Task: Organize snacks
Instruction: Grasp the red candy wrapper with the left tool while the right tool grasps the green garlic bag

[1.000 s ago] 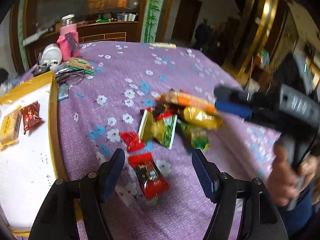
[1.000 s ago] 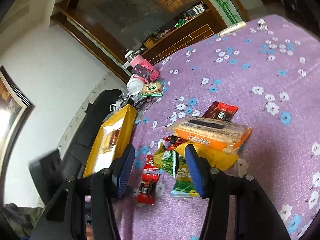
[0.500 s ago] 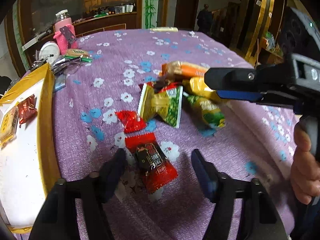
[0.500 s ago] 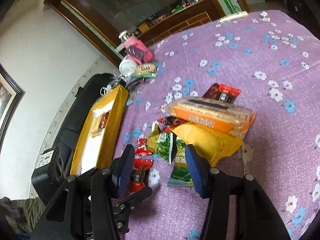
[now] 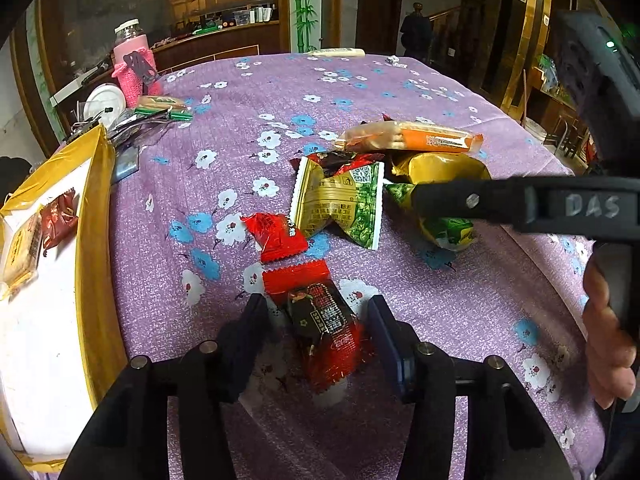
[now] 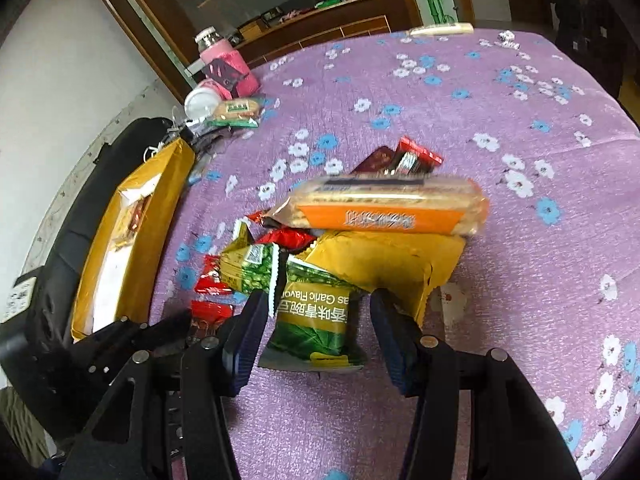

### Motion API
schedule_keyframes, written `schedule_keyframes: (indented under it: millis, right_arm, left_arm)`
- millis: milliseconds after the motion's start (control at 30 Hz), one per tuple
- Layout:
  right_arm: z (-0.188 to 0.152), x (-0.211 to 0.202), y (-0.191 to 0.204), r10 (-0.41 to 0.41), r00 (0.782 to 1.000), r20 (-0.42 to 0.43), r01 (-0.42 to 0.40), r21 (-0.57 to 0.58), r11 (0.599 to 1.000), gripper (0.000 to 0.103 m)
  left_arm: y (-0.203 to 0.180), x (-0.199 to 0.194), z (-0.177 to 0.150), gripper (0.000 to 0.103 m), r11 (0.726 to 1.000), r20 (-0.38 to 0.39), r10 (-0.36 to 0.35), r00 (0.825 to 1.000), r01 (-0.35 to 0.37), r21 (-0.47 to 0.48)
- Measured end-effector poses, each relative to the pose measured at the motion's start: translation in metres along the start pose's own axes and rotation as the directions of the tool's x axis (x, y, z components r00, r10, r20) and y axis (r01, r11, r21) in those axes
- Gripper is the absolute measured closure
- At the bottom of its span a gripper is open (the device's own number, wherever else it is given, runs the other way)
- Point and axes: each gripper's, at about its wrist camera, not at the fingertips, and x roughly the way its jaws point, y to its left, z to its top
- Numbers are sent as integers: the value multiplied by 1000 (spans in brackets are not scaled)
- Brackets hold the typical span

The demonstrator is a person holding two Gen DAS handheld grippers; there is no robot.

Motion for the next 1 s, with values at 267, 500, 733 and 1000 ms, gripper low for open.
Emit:
schedule_keyframes:
  millis: [267,500,733,1000]
  right_arm:
    - [-4,7,11,-50,998,23,51,-70,996,54]
    - [-11,10,26,-82,996,16,84,-136,987,69]
    - [-11,11,28,-103,994,28,106,-152,983,71]
    - [-9,6,30,-88,995,44,94,-141,986,72]
  left_arm:
    - [-2,2,1,38,1000,-7,-10,1000,10,12]
    - [-3,1,0,38,1000,-2,-14,1000,14,19]
    - [1,0,0,43,1000,5,-23,1000,23,3]
    - [6,-2,-1,47,998,27,-58,998,59,-24]
